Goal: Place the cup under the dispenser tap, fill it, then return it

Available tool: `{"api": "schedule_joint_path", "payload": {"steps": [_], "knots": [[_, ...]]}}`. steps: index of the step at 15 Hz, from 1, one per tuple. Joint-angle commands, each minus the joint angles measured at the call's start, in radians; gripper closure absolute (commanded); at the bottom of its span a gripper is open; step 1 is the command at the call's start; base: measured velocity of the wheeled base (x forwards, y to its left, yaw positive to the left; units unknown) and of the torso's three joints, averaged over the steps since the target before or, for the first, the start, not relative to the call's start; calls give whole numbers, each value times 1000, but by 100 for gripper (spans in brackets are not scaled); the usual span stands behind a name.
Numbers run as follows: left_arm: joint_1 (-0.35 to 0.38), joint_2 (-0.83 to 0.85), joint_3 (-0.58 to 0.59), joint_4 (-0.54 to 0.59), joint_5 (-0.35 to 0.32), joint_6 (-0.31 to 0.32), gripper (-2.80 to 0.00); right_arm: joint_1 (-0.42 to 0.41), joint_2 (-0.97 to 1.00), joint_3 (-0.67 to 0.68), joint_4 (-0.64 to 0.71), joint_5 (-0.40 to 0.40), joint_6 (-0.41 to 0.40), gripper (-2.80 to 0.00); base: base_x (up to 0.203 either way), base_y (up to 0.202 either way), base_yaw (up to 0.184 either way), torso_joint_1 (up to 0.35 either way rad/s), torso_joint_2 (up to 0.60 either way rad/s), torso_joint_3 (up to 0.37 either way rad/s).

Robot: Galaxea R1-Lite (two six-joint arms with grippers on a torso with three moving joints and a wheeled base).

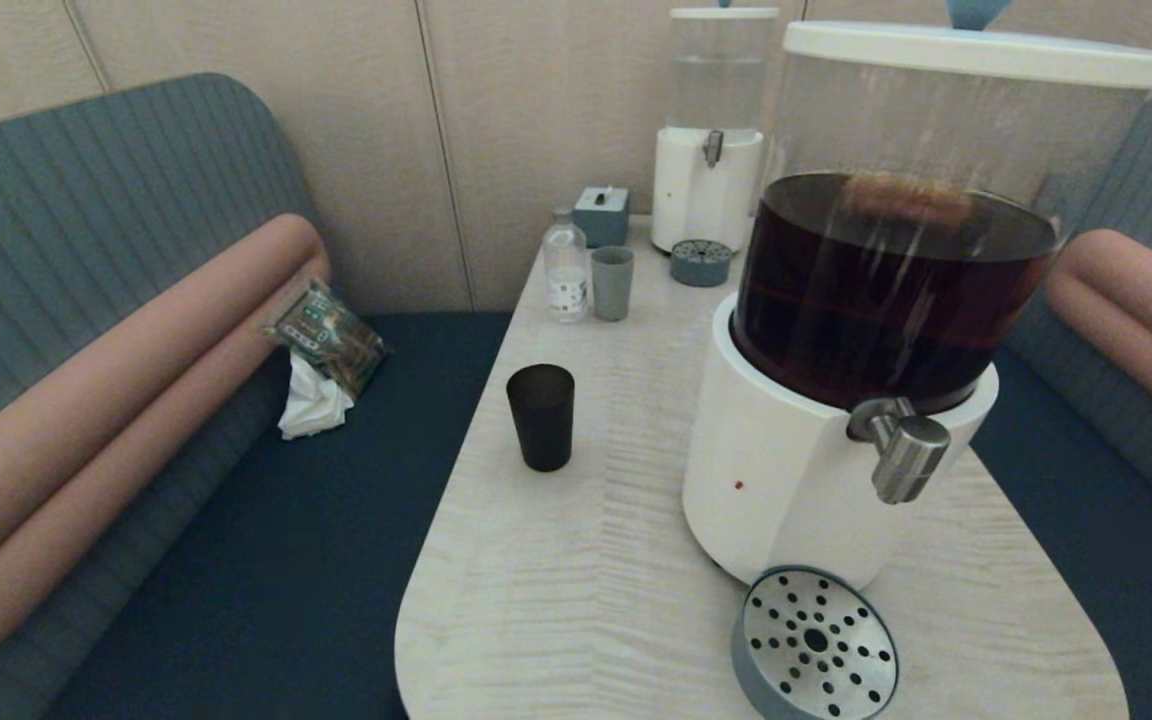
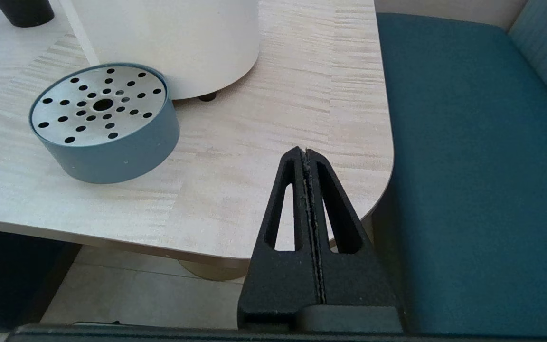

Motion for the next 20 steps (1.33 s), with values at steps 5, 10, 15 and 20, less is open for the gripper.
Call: {"api": "schedule_joint_path", "payload": {"steps": [5,10,15,20], "knots": [[72,-300,20,129,-33,-4,0,0,1,0,0,1,0,0,0,0,0,0,0,0],[40,-525,20,389,-30,13,0,0,1,0,-1,1,-1,0,0,0,0,0,0,0],[36,-548,178,535,42,133,0,0,0,0,0,1,0,0,0,0,0,0,0,0],[35,-548,171,946,200,214,0,0,0,0,-1,1,0,0,0,0,0,0,0,0]]}}
